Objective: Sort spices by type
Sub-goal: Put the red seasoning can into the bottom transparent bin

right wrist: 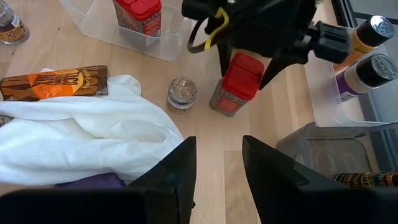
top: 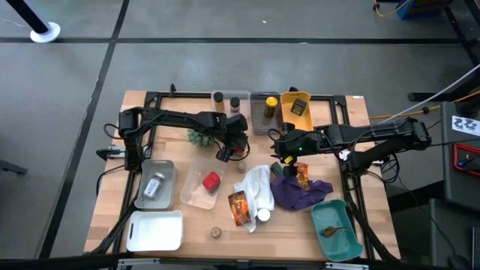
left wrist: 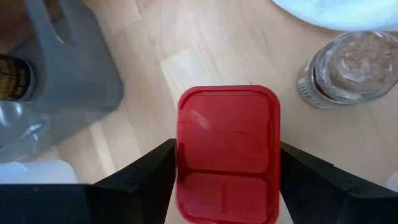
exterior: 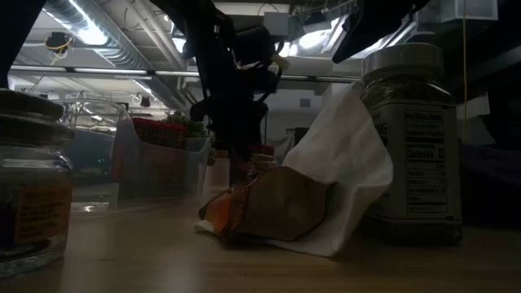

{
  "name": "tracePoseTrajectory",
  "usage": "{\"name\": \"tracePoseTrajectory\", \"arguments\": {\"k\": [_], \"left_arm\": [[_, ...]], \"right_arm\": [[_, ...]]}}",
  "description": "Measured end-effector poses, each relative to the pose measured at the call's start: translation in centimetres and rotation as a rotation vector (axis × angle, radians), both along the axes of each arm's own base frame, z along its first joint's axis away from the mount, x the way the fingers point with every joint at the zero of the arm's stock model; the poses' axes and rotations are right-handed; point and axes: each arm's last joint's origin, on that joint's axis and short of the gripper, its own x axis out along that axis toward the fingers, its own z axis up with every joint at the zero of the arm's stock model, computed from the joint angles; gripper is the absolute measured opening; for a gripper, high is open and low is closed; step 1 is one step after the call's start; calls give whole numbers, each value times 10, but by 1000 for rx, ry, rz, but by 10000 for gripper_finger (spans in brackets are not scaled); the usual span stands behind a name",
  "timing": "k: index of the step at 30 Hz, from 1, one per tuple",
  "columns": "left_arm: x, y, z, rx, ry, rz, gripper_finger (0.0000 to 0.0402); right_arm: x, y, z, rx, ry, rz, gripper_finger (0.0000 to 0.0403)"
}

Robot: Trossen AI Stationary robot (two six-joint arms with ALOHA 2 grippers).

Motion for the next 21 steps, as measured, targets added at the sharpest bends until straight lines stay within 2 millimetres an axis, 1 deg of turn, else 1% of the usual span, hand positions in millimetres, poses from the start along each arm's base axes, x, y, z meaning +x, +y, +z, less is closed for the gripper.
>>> {"name": "tracePoseTrajectory", "arguments": {"k": [3, 5, 8, 13, 17, 21], "left_arm": [[2, 0, -6, -8, 10, 9, 238], [1, 0, -8, -11, 24, 10, 228], [1, -1, -7, -12, 29, 10, 202], [0, -5, -1, -33, 12, 54, 200], [-3, -11, 11, -16, -13, 63, 200], [-12, -21, 39, -14, -89, 90, 200]], "right_arm": [[0, 0, 0, 0, 1, 0, 131], [0, 0, 0, 0, 1, 0, 131], [0, 0, 0, 4, 2, 4, 131], [0, 0, 0, 4, 2, 5, 131], [0, 0, 0, 5, 0, 5, 131], [0, 0, 0, 5, 0, 5, 131]]}}
